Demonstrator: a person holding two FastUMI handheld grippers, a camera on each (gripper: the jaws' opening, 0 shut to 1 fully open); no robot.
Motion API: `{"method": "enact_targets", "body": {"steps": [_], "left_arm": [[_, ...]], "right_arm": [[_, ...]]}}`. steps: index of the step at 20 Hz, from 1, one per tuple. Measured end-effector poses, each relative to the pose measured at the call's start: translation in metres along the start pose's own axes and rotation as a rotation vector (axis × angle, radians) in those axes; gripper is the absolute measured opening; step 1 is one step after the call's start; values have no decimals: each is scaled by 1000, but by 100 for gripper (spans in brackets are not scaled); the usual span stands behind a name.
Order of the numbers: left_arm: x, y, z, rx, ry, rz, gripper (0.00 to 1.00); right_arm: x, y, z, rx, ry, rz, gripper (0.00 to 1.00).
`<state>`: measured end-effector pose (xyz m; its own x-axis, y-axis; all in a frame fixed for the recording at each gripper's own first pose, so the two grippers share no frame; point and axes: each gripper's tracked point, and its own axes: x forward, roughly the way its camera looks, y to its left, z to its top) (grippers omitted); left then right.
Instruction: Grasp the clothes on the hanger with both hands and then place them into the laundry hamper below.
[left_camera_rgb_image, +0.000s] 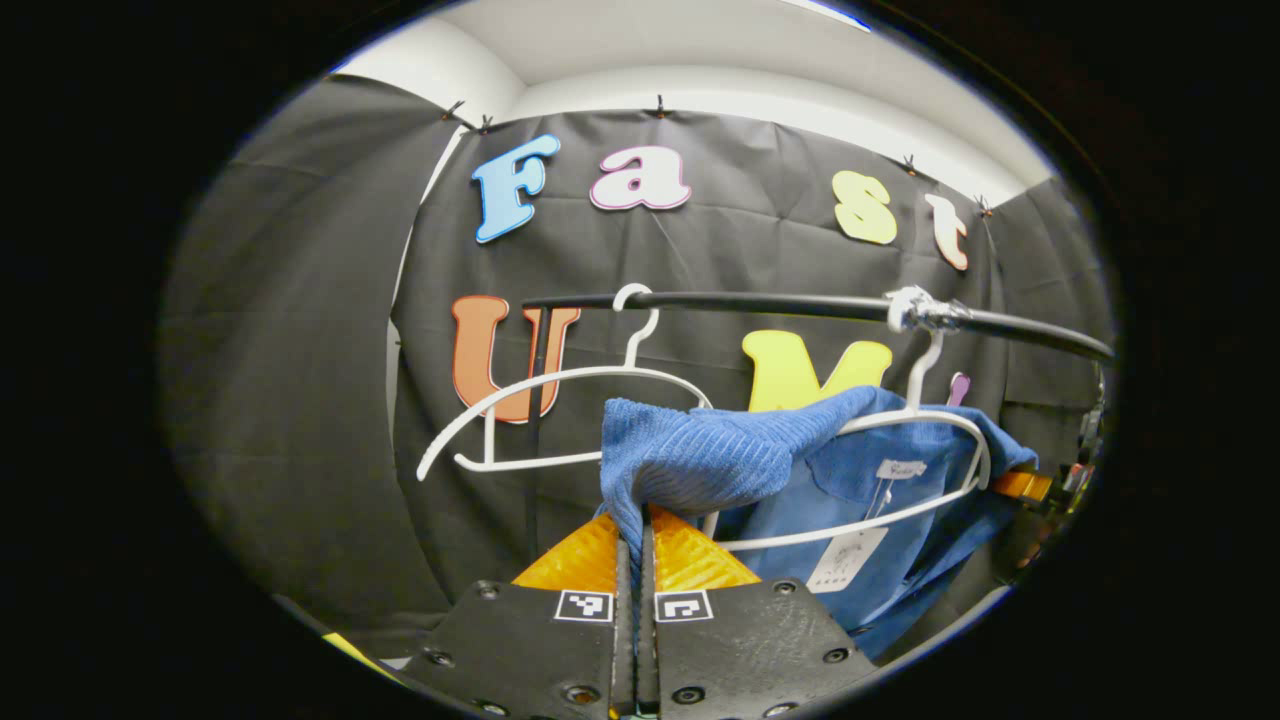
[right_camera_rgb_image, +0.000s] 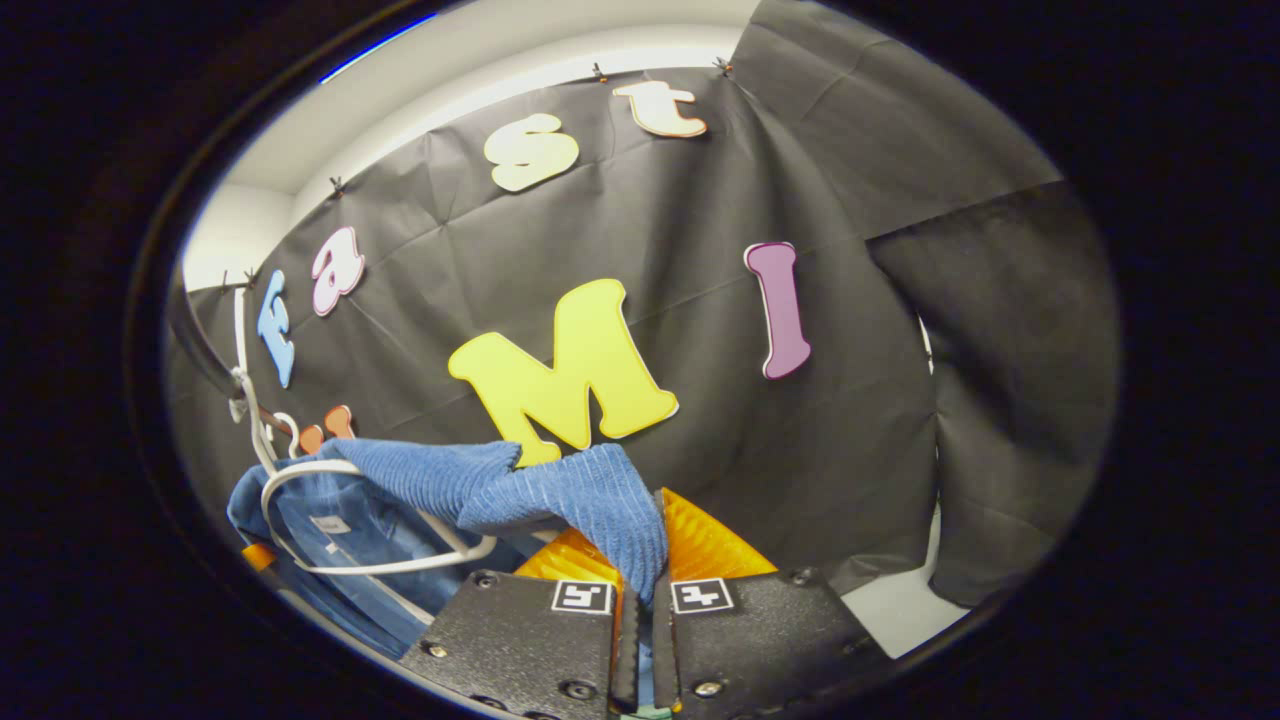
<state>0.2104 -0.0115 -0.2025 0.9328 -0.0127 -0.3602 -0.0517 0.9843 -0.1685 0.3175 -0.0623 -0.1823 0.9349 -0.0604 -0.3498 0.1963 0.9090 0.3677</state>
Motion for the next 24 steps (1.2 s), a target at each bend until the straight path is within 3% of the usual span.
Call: {"method": "enact_targets", "body": {"steps": [5,7,8,10,11,15,24], "left_arm": [[12,11,12,-10,15,-26,7],[18,19,16,-20,24,-43,1],[22,25,18,-23,28,-42,7],[30,35,19,-31,40,-41,7],[35,40,14,-26,51,-35,1],[40,37,-20,-44,117,-58,1],[33,64,-67,-107,186,-41,1]], "right_arm": [[16,7,10,24,17,29,9],[23,8,11,39,36,43,9],[30,8,10,49,45,53,9],[38,5,7,62,63,63,9],[41,3,6,58,70,57,9],[48,11,-13,75,120,93,9],[43,-3,-65,92,220,80,9]]}}
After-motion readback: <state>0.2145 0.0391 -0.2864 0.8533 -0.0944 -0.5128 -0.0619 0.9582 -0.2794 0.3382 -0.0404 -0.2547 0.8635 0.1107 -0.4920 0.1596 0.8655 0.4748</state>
